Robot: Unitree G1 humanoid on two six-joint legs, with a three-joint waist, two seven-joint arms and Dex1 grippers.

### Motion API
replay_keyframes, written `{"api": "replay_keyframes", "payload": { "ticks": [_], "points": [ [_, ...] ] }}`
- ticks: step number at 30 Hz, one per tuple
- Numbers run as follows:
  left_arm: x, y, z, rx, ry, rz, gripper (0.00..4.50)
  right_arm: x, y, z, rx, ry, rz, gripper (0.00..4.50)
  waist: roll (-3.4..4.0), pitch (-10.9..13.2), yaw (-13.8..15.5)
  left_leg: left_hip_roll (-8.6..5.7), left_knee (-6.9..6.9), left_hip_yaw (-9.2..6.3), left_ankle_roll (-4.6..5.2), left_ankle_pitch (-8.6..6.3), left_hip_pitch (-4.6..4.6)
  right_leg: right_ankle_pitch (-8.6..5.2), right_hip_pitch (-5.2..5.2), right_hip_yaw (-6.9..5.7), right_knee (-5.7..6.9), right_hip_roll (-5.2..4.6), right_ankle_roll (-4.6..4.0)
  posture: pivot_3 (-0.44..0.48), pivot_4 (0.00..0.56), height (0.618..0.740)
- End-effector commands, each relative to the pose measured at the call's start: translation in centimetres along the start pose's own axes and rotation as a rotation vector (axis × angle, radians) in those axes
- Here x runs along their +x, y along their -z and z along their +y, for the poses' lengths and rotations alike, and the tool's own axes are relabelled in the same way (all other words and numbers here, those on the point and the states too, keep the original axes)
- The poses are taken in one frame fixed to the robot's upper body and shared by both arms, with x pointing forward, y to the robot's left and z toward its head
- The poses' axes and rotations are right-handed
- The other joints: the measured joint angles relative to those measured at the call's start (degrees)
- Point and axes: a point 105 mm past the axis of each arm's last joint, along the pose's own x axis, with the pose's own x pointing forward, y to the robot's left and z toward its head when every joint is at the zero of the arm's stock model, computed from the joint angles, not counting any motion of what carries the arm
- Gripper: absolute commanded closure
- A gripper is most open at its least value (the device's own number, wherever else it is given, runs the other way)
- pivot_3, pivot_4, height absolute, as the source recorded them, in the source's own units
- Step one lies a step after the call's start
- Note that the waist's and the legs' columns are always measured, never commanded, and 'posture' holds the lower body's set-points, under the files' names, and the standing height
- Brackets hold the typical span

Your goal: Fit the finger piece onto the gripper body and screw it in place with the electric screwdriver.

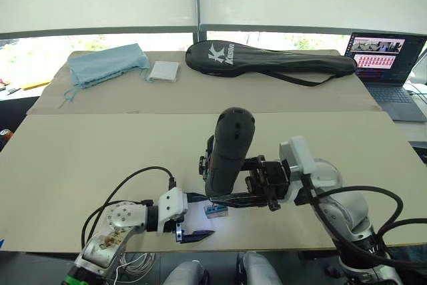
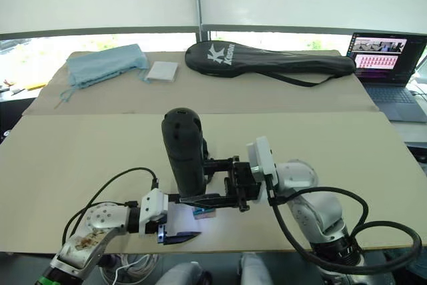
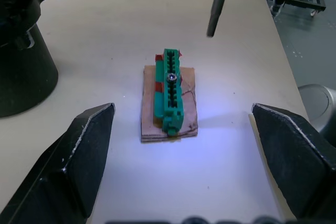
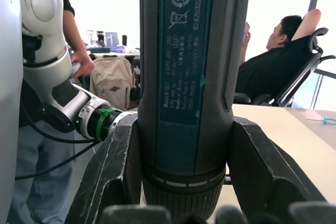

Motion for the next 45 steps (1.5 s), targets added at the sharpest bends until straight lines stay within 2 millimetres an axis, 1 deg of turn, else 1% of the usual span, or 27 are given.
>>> {"api": "replay_keyframes", "payload": {
  "ticks": [1, 4, 6, 14, 21, 29, 45],
  "points": [
    [0.5, 1.0, -0.6, 0.005, 0.025, 0.038, 0.09, 0.3, -1.0, 0.0, -0.067, -0.024, -0.038, 2.60, 0.00, 0.0, 0.1, 0.00, 0.00, 0.00, 0.00, 0.00, 0.03, 0.00, 0.02, 0.00, 0.00, 0.00, 0.00, 0.000, 0.150, 0.740],
    [0.6, 1.3, -0.6, 0.000, 0.022, 0.041, 0.09, 0.5, -0.8, -0.1, -0.066, -0.023, -0.037, 2.60, 0.01, 0.0, 0.1, 0.00, 0.00, 0.00, 0.00, 0.00, 0.06, 0.00, 0.05, 0.01, 0.00, 0.00, 0.00, 0.000, 0.150, 0.740],
    [1.0, 1.5, -0.5, -0.008, 0.009, 0.042, 0.09, 0.4, -0.4, -0.3, -0.062, -0.022, -0.029, 2.60, 0.05, 0.0, 0.1, 0.00, 0.00, 0.00, 0.00, 0.00, 0.08, 0.00, 0.05, 0.01, 0.02, 0.00, 0.00, 0.000, 0.150, 0.740],
    [1.5, 1.4, -0.6, -0.009, 0.025, 0.026, 0.09, 0.2, 0.1, -0.7, -0.068, -0.031, -0.015, 2.60, 0.09, 0.0, 0.6, -0.08, 0.03, 0.00, 0.01, 0.00, 0.12, 0.00, 0.11, 0.01, 0.06, -0.04, 0.01, 0.000, 0.150, 0.740],
    [1.8, 1.4, -0.2, -0.008, 0.031, 0.021, 0.09, -0.3, -0.2, -0.9, -0.069, -0.019, -0.009, 2.60, 0.11, 0.0, 0.9, -0.09, 0.05, 0.00, 0.00, 0.00, 0.13, 0.00, 0.12, 0.01, 0.07, -0.06, 0.01, 0.000, 0.150, 0.740],
    [2.2, 1.6, -0.1, -0.009, 0.032, 0.017, 0.09, -0.4, -0.5, -1.0, -0.077, -0.012, -0.012, 2.60, 0.12, 0.0, 1.4, -0.10, 0.08, 0.00, 0.00, 0.00, 0.13, 0.01, 0.13, 0.01, 0.09, -0.06, 0.02, 0.000, 0.150, 0.740],
    [2.6, 1.8, -0.1, -0.010, 0.035, 0.022, 0.09, -0.8, -0.3, -1.1, -0.080, -0.010, 0.012, 2.60, 0.12, 0.0, 1.5, -0.10, 0.08, 0.00, 0.01, 0.00, 0.13, 0.01, 0.14, 0.03, 0.09, -0.07, 0.03, 0.000, 0.150, 0.740]
  ]
}}
